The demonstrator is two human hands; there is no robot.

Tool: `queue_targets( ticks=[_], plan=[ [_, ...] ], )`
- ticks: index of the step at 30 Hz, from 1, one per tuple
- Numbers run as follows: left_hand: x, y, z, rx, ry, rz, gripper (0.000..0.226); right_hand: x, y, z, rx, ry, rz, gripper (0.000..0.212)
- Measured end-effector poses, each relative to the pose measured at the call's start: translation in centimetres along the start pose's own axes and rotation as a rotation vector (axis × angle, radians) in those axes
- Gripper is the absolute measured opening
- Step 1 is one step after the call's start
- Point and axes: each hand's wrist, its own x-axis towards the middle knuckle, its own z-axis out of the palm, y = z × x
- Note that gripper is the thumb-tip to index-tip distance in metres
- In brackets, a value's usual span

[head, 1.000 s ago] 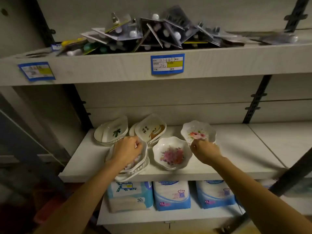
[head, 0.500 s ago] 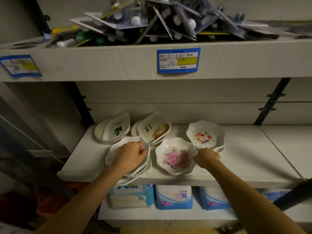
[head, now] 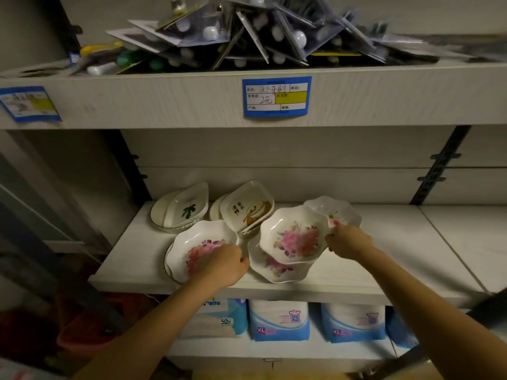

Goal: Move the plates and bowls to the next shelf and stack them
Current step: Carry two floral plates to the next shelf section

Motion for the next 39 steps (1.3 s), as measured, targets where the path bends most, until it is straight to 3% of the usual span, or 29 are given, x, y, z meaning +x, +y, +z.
queue_targets(
  ticks=[4, 11, 19, 22, 25, 39],
  plan=[
    [0.7, 1.6, 1.5, 0.059, -0.103, -0.040, 0.033, -0.9, 3.5, -2.0, 0.032, 0.002, 0.056, 0.021],
    [2.6, 4.3, 3.4, 0.255, -0.275, -0.082, 0.030, -2.9, 7.6, -2.0, 0.116, -0.005, 0.153, 0.034],
    [3.5, 4.3, 4.1, 0.104, -0.228, -0.287, 0.032, -4.3, 9.7, -2.1, 0.171, 0.010, 0.224, 0.034],
    [3.5, 4.6, 3.8, 0.032, -0.272, -0.333, 0.018, -4.6, 10.1, -2.1, 0.184, 0.008, 0.233, 0.034],
    [3.3, 4.8, 3.7, -0.020, -0.245, -0.340, 0.031, -4.8, 10.2, -2.0, 0.197, 0.013, 0.237, 0.034],
    [0.9, 5.1, 2.0, -0.201, -0.024, -0.124, 0.028, -7.3, 10.3, -1.3, 0.283, 0.040, 0.231, 0.036]
  ],
)
